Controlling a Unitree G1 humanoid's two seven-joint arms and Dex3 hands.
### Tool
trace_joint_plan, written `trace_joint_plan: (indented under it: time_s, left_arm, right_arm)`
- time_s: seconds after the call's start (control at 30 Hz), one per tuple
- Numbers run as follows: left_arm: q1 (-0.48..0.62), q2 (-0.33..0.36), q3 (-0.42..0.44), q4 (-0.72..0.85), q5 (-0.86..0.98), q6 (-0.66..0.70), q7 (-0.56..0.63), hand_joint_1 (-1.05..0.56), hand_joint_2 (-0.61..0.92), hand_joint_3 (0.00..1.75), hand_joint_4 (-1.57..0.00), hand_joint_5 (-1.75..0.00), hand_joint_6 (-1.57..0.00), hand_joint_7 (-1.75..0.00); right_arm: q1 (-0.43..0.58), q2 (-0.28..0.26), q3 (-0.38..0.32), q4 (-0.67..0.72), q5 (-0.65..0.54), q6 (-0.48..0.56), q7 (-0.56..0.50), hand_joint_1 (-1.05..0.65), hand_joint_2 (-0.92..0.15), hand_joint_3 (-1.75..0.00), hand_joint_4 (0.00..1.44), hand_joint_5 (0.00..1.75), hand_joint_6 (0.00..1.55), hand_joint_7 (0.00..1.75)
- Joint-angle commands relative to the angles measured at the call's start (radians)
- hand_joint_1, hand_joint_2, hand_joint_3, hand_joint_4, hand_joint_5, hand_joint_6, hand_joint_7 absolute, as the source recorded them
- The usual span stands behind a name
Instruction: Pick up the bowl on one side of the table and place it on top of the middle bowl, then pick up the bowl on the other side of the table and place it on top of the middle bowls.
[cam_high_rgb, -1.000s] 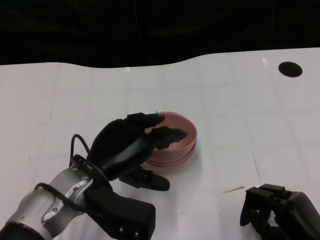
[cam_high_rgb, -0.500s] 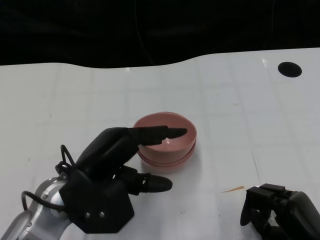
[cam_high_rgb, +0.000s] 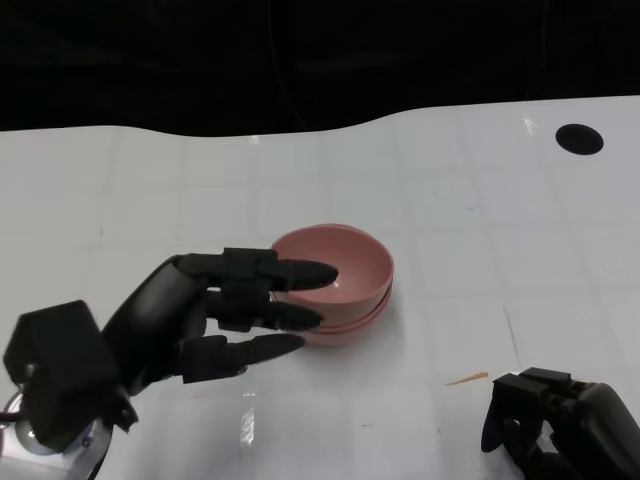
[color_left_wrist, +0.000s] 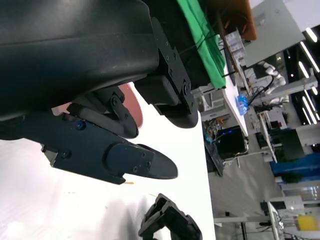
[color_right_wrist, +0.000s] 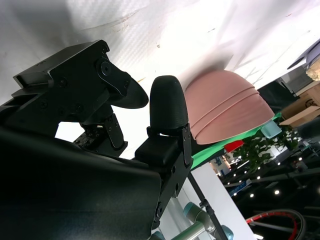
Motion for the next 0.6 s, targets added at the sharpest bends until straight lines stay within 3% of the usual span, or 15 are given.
trace_joint_plan:
  time_s: [0.03, 0.1, 0.13, 0.2, 0.27, 0.3, 0.33, 0.37, 0.4, 0.43, 0.6]
  left_arm:
    - [0.055, 0.001, 0.049, -0.041, -0.061, 0.045, -0.019, -0.19, 0.91, 0.11, -0.91, -0.45, -0.96, -0.07]
    - [0.086, -0.004, 0.071, -0.054, -0.091, 0.057, -0.027, -0.15, 0.90, 0.17, -0.83, -0.69, -1.01, -0.06]
    - [0.101, -0.011, 0.081, -0.059, -0.113, 0.067, -0.030, -0.12, 0.87, 0.27, -0.80, -0.80, -1.04, -0.07]
    - [0.129, -0.028, 0.100, -0.064, -0.148, 0.080, -0.031, -0.04, 0.65, 0.77, -0.78, -0.96, -1.11, -0.08]
    - [0.149, -0.042, 0.113, -0.051, -0.155, 0.060, -0.042, 0.00, 0.57, 0.99, -0.77, -1.06, -1.15, -0.11]
    - [0.155, -0.047, 0.119, -0.039, -0.156, 0.045, -0.050, 0.02, 0.55, 1.08, -0.74, -1.19, -1.17, -0.15]
    - [0.159, -0.051, 0.125, -0.021, -0.157, 0.025, -0.065, 0.02, 0.55, 1.11, -0.72, -1.26, -1.15, -0.23]
    - [0.163, -0.054, 0.131, -0.006, -0.157, 0.008, -0.079, 0.03, 0.55, 1.15, -0.72, -1.33, -1.08, -0.43]
    - [0.167, -0.057, 0.139, 0.012, -0.160, -0.006, -0.092, 0.03, 0.56, 1.20, -0.73, -1.41, -0.95, -0.79]
    - [0.170, -0.060, 0.145, 0.024, -0.161, -0.018, -0.103, 0.04, 0.56, 1.23, -0.74, -1.45, -0.90, -0.97]
    - [0.196, -0.078, 0.167, 0.072, -0.131, -0.073, -0.097, 0.06, 0.54, 1.35, -0.85, -1.56, -0.85, -1.36]
  right_arm:
    - [0.005, -0.021, -0.009, -0.003, 0.013, -0.005, 0.003, -0.11, -0.58, -1.15, 0.77, 1.75, 0.65, 1.62]
    - [0.009, -0.022, -0.010, -0.005, 0.018, -0.009, 0.009, -0.11, -0.58, -1.14, 0.77, 1.75, 0.65, 1.62]
    - [0.010, -0.024, -0.011, -0.006, 0.020, -0.012, 0.011, -0.11, -0.58, -1.14, 0.76, 1.75, 0.65, 1.62]
    - [0.011, -0.026, -0.012, -0.007, 0.018, -0.015, 0.009, -0.11, -0.58, -1.14, 0.76, 1.75, 0.65, 1.61]
    - [0.011, -0.027, -0.012, -0.007, 0.016, -0.018, 0.007, -0.10, -0.58, -1.14, 0.76, 1.75, 0.65, 1.61]
    - [0.010, -0.028, -0.012, -0.006, 0.016, -0.019, 0.007, -0.10, -0.58, -1.14, 0.76, 1.75, 0.65, 1.61]
    - [0.010, -0.028, -0.012, -0.004, 0.018, -0.022, 0.010, -0.10, -0.58, -1.14, 0.76, 1.75, 0.65, 1.61]
    - [0.009, -0.028, -0.012, -0.002, 0.020, -0.024, 0.010, -0.10, -0.58, -1.14, 0.76, 1.75, 0.65, 1.61]
    - [0.009, -0.027, -0.013, -0.001, 0.019, -0.023, 0.007, -0.11, -0.58, -1.14, 0.76, 1.75, 0.65, 1.61]
    - [0.009, -0.027, -0.014, -0.001, 0.018, -0.022, 0.004, -0.11, -0.58, -1.14, 0.76, 1.75, 0.65, 1.61]
    - [0.006, -0.028, -0.015, 0.007, 0.011, -0.029, -0.015, -0.11, -0.58, -1.15, 0.76, 1.75, 0.66, 1.60]
